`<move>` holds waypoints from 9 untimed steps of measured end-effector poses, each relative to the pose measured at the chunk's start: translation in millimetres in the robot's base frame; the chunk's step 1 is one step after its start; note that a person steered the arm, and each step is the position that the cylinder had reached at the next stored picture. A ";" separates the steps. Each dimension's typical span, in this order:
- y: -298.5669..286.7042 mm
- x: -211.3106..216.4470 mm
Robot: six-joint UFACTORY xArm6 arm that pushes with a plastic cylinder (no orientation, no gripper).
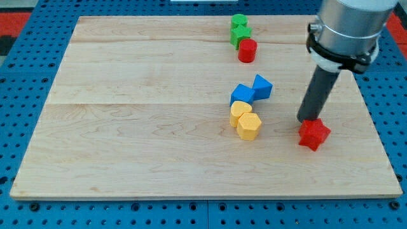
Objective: Push red circle slightly right
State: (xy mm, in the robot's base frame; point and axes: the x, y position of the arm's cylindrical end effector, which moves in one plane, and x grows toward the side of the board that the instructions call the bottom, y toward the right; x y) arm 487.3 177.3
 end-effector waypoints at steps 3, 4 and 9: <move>2.4 30.0; 2.3 29.3; -131.5 -146.1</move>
State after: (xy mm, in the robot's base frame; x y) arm 341.2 45.7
